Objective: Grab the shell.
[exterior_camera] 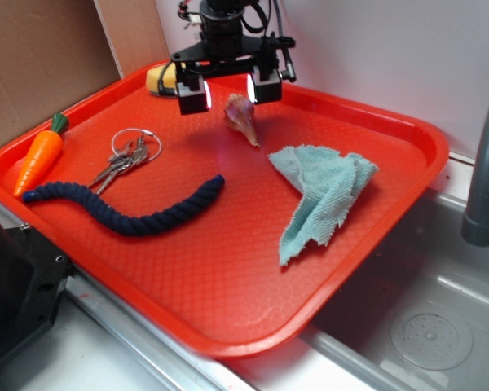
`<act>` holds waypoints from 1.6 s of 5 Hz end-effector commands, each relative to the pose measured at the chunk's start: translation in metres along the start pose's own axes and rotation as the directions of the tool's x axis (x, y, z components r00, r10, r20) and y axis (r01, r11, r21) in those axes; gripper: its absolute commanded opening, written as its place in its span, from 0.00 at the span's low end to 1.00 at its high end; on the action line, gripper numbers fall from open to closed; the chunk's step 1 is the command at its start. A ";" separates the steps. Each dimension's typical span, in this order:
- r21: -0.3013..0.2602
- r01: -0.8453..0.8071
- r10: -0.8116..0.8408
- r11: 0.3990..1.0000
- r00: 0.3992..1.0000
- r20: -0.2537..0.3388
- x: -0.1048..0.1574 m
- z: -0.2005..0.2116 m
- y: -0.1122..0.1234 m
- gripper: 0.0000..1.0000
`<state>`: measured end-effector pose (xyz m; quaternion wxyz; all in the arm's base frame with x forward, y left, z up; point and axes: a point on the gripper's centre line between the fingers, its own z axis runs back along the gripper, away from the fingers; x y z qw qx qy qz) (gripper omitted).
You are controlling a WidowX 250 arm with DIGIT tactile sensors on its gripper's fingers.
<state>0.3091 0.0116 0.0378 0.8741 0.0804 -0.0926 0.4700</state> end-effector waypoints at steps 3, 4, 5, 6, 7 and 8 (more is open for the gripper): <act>-0.024 0.008 -0.007 1.000 0.999 0.046 0.010 -0.003 -0.013 0.00; -0.034 0.157 -0.156 0.987 0.987 0.038 0.008 0.013 -0.008 0.00; -0.075 0.333 -0.335 0.940 0.942 -0.017 0.006 0.038 0.003 0.00; -0.090 0.464 -0.468 0.882 0.883 -0.036 0.006 0.066 0.017 0.00; -0.139 0.589 -0.599 0.796 0.800 -0.035 0.003 0.096 0.036 0.00; -0.145 0.698 -0.707 0.701 0.707 -0.013 -0.005 0.127 0.056 0.00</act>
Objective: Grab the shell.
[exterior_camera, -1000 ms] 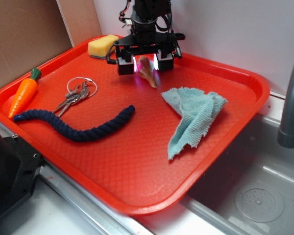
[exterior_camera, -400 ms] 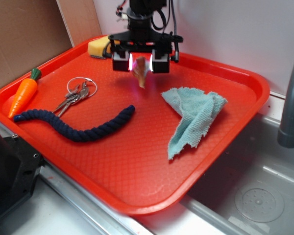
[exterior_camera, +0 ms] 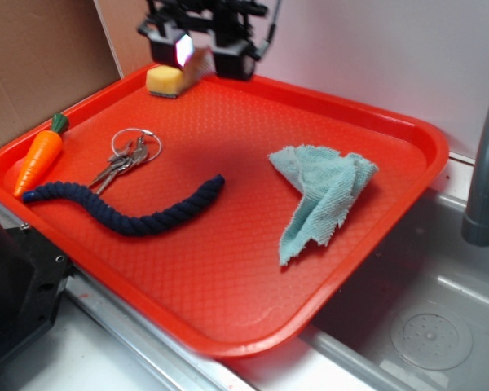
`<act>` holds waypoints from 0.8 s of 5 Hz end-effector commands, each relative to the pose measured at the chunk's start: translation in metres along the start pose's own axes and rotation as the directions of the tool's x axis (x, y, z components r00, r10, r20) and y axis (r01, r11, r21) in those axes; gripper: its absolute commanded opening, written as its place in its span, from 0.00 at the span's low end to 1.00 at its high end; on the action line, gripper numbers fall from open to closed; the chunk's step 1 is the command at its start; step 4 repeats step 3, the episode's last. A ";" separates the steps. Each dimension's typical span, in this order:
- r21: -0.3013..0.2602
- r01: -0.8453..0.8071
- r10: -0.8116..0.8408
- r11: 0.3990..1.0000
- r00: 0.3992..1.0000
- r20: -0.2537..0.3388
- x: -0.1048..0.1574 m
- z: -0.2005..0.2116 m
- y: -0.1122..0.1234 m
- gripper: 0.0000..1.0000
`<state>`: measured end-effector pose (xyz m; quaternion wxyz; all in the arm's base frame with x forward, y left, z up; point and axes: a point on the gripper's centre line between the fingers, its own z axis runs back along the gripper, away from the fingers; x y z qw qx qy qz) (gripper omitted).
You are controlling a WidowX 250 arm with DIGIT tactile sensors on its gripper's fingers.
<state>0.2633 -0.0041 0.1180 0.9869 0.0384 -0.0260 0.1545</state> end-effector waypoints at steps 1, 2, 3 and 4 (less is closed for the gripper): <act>-0.001 0.238 -0.237 0.971 0.968 0.088 -0.033 0.071 0.028 0.00; -0.035 0.278 -0.275 0.960 0.960 0.060 -0.046 0.078 0.036 0.00; -0.057 0.296 -0.295 0.953 0.955 0.025 -0.056 0.079 0.036 0.00; -0.057 0.296 -0.295 0.953 0.955 0.025 -0.056 0.079 0.036 0.00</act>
